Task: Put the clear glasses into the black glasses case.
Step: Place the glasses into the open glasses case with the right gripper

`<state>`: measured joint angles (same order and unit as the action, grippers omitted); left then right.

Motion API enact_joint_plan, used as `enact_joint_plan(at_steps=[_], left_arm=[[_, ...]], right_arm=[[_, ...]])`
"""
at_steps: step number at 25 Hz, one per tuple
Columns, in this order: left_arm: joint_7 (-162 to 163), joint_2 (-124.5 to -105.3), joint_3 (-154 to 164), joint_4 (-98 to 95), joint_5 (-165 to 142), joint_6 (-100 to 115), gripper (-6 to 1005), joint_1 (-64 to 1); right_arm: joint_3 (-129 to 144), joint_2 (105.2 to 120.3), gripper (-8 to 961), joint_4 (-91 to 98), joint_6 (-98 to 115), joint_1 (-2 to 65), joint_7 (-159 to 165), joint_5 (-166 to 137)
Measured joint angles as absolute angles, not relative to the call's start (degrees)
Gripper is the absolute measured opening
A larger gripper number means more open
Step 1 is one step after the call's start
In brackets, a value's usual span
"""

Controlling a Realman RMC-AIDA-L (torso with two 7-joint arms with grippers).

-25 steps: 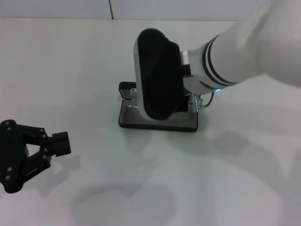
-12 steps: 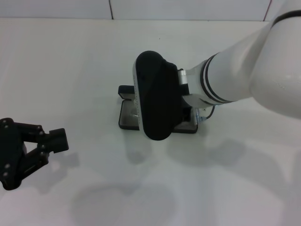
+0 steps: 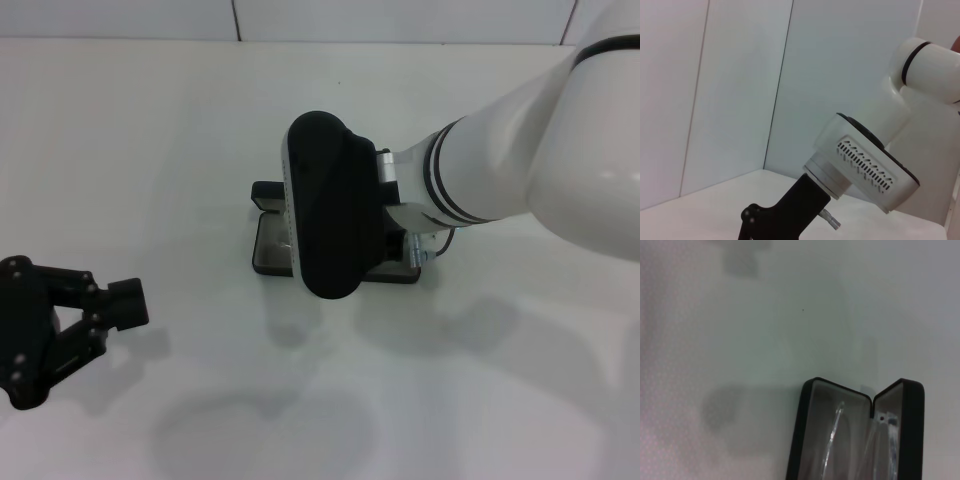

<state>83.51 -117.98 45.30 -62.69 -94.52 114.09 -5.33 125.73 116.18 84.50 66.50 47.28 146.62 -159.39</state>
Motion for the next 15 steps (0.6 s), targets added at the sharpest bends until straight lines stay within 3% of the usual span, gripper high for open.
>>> enact_joint_plan(at_steps=[15], left_arm=[[82.7, -118.21, 45.3, -61.4, -95.5, 114.3, 103, -5.7]], right_arm=[[125.9, 116.19, 52, 84.2, 66.5, 47.2, 149.2, -159.0]])
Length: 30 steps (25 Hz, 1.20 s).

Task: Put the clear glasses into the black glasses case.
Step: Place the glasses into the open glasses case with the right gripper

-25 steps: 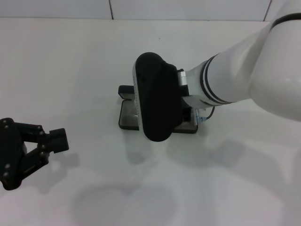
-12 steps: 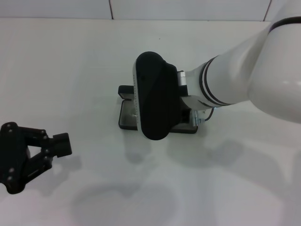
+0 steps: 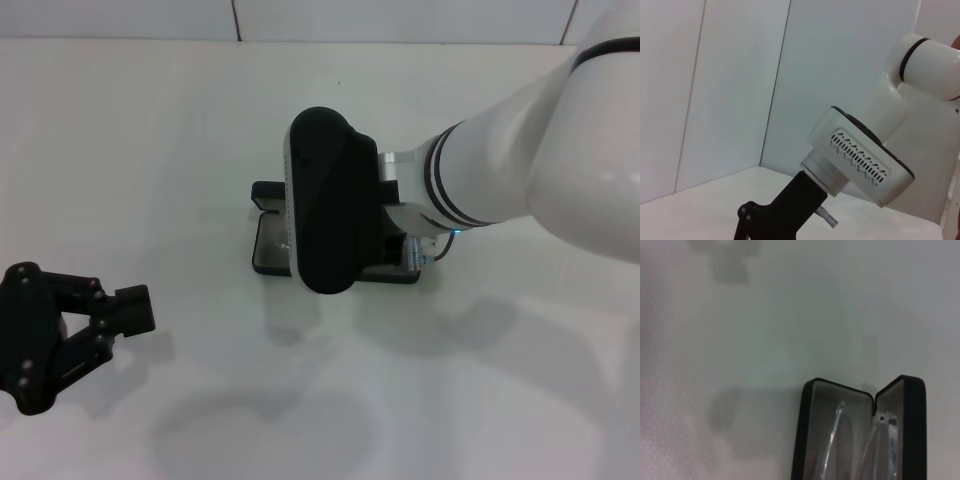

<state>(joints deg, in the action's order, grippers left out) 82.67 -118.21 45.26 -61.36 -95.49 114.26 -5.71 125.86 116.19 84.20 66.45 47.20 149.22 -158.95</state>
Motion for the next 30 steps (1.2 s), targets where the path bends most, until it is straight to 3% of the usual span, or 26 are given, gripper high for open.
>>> enact_joint_plan(at_steps=[30], left_arm=[[82.7, -118.21, 45.3, -61.4, -95.4, 114.3, 102, -5.8]], right_arm=[[125.9, 116.19, 53, 81.8, 63.3, 47.5, 152.4, -159.3]])
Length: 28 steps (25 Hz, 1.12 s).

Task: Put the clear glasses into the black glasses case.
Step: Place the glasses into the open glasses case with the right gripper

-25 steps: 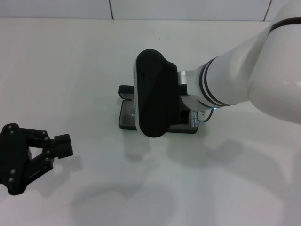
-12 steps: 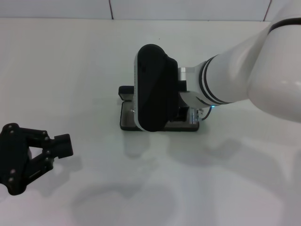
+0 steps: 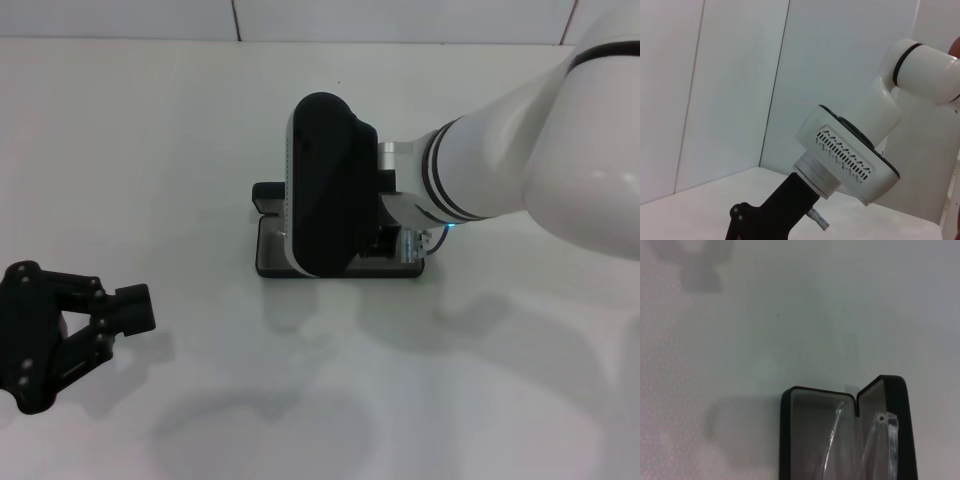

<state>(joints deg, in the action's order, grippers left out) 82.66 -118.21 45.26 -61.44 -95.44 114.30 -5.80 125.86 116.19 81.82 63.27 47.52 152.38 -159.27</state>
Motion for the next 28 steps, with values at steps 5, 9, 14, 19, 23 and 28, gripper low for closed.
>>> enact_joint_plan(at_steps=[5, 9, 14, 19, 23, 28], left_arm=[[82.6, -118.21, 45.3, -61.4, -95.4, 114.3, 102, -5.9], [82.6, -118.21, 45.3, -61.4, -95.4, 114.3, 102, -5.9], [82.6, -118.21, 45.3, -61.4, -95.4, 114.3, 102, -5.9], [82.6, -118.21, 45.3, -61.3, -95.5, 114.2, 102, -5.6], [81.8, -118.21, 45.3, -61.3, -95.5, 114.3, 102, -5.3], [81.2, -118.21, 45.3, -61.2, -95.0, 114.3, 102, -5.2]], right_arm=[[125.9, 116.19, 52, 81.8, 63.9, 47.8, 152.2, -159.3], [126.3, 116.19, 93, 81.9, 63.7, 47.8, 151.9, -159.4], [126.4, 116.19, 162, 82.2, 63.5, 47.8, 151.8, -159.4], [126.4, 116.19, 174, 82.9, 63.1, 47.5, 151.7, -159.4], [126.4, 116.18, 175, 84.3, 63.0, 47.2, 151.7, -159.0], [126.1, 116.18, 177, 87.8, 63.0, 44.4, 150.7, -158.9]])
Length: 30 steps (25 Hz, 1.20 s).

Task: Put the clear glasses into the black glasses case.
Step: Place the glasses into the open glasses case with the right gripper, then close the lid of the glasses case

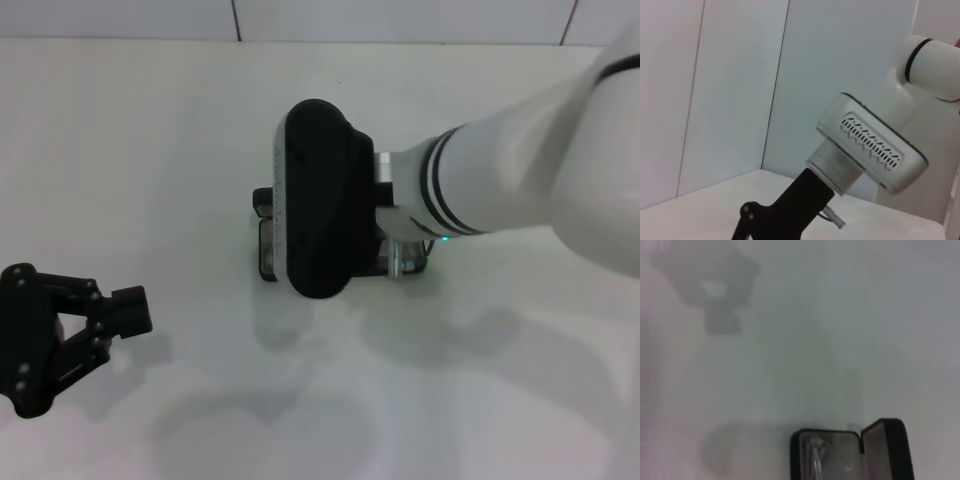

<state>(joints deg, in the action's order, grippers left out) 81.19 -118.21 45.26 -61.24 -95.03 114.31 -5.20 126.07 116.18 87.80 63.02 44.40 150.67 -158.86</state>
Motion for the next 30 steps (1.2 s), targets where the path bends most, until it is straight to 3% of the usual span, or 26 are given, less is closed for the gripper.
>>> enact_joint_plan(at_steps=[23, 30], left_arm=[[78.1, -118.79, 42.9, -59.6, -94.1, 114.7, 101, -4.6], [76.3, -118.83, 43.0, -57.2, -94.1, 114.7, 101, -4.9]], right_arm=[[113.2, 116.02, 185, 93.9, 51.8, 31.8, 143.9, -146.1], [102.4, 115.75, 188, 92.2, 48.4, 24.6, 130.0, -121.7]])
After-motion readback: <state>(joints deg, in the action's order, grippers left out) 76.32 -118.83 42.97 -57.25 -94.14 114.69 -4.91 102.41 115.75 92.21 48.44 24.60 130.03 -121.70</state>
